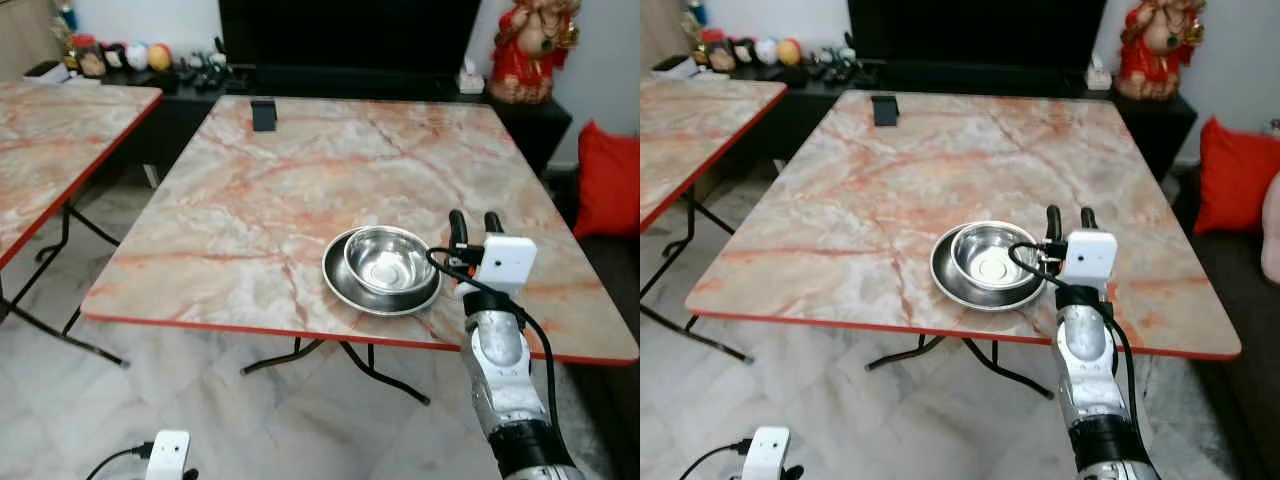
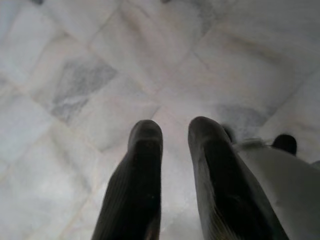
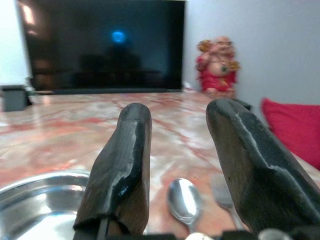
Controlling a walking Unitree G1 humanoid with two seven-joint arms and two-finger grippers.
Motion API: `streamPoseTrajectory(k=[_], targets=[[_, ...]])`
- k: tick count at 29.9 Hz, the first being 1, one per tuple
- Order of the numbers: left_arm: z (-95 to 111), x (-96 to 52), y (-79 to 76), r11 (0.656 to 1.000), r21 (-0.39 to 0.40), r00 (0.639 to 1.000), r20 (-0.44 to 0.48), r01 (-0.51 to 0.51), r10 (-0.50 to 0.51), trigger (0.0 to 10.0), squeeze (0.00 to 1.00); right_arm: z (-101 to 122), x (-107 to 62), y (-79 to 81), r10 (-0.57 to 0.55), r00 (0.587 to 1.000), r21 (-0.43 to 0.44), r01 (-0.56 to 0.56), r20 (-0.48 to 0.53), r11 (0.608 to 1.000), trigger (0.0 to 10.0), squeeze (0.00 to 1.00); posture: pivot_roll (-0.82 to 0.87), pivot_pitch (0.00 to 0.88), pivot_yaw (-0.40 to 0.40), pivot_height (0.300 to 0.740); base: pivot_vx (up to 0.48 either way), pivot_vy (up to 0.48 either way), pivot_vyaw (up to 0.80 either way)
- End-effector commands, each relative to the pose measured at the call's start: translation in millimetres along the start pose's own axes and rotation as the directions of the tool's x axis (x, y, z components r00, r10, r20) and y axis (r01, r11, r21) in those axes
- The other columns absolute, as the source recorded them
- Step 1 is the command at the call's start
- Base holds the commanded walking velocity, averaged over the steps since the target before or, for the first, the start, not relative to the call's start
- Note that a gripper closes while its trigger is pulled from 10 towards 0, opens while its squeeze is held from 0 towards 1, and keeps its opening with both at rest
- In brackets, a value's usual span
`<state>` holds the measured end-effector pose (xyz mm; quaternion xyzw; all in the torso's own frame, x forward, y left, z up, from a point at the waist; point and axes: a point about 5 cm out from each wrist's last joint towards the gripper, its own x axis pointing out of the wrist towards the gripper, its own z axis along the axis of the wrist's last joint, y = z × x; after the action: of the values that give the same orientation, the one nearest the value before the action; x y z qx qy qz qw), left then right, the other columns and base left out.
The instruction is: Setting the table
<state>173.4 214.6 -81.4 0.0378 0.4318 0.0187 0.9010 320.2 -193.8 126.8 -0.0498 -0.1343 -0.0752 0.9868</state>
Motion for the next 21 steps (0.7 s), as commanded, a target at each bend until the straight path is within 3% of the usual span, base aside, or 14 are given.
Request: streamPoseTrajectory(k=[1,17,21], targets=[[-1,-0.6,4.5,1.0,0.005,1.0,-0.001,-0.012,0.012,10.0,0.0,7,4.4,5.4,0.011,0.999,0.013,-0.012,0.03,1.0,10.0,0.0,0.02,0.0,-0.011,0.731,0.0,0.48,0.0],[-1,-0.6,4.8,1.0,0.007,1.0,-0.004,-0.012,0.012,10.0,0.0,8,3.4,13.7,0.047,0.998,0.009,-0.047,0.032,0.999,10.0,0.0,0.02,0.0,-0.008,0.731,0.0,0.48,0.0],[0,-0.6,5.0,1.0,0.006,1.0,-0.003,-0.012,0.012,10.0,0.0,9,3.2,17.0,0.074,0.996,0.0,-0.074,0.04,0.997,10.0,0.0,0.03,0.0,-0.011,0.731,0.0,0.48,0.59]])
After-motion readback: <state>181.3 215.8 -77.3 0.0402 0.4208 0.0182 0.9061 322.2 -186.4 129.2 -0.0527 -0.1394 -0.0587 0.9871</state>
